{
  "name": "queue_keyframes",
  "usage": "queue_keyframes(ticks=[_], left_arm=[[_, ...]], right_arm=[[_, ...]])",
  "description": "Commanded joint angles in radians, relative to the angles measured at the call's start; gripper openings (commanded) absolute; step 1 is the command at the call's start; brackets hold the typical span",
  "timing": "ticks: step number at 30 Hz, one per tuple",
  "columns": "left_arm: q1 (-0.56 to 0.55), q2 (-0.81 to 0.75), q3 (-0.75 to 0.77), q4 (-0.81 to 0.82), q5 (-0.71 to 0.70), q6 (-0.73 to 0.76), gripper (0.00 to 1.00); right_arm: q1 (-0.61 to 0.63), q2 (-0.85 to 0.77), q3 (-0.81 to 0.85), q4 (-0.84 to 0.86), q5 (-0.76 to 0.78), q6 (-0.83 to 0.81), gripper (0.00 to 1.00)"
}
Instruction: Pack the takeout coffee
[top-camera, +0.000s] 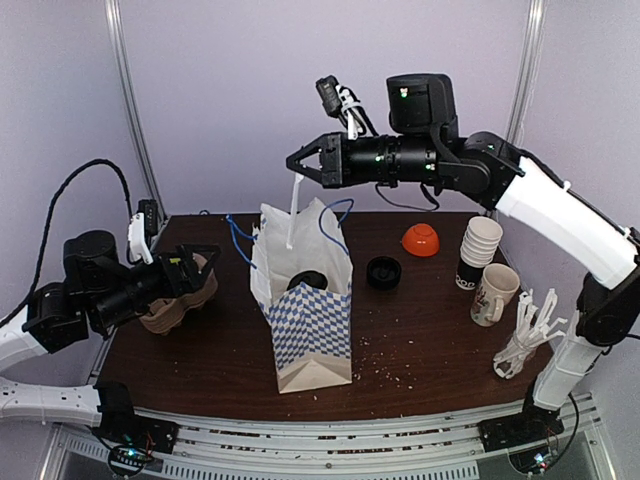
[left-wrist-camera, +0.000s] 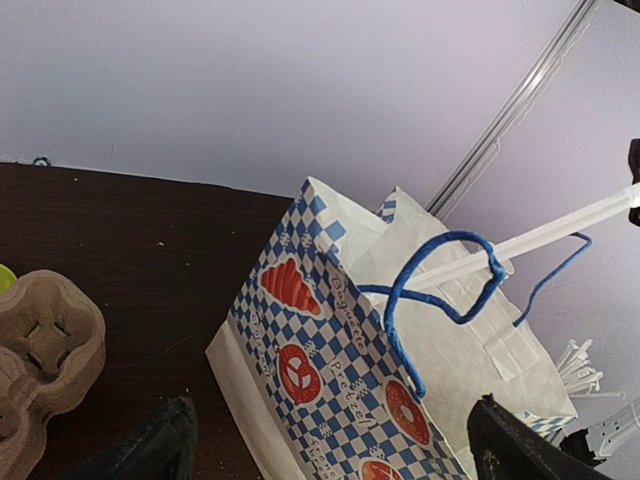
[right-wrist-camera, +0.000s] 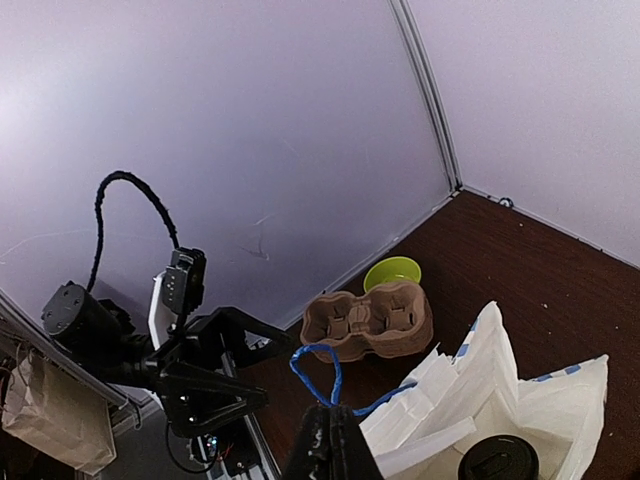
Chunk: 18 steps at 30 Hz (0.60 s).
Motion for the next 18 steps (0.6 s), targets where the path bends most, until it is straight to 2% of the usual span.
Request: queue_keyframes(ticks=[1, 10, 15, 16, 18], left_arm=[[0.005, -0.008, -0.011, 0.043, -0.024, 0.018, 0.98], [0.005, -0.01, -0.016, 0.04, -0.035, 0.026, 0.98], [0.005, -0.005, -0.017, 0.041, -0.038, 0.032, 0.98], [0.005, -0.005, -0.017, 0.041, -0.038, 0.031, 0.98], [0.005, -0.002, -0.016, 0.039, -0.038, 0.032, 0.98]], right_arm=[[0.02, 0.039, 0.008, -0.017, 0.067, -0.037, 0.0], [0.085, 0.119, 0.014, -0.084, 0.253, -0.121, 0.0], [0.107, 0.162, 0.049, -0.139, 0.28, -0.171, 0.0], [0.108, 0.179, 0.079, -0.169, 0.262, -0.181, 0.07], [0.11, 0.204, 0.133, -0.231, 0.238, -0.19, 0.33]])
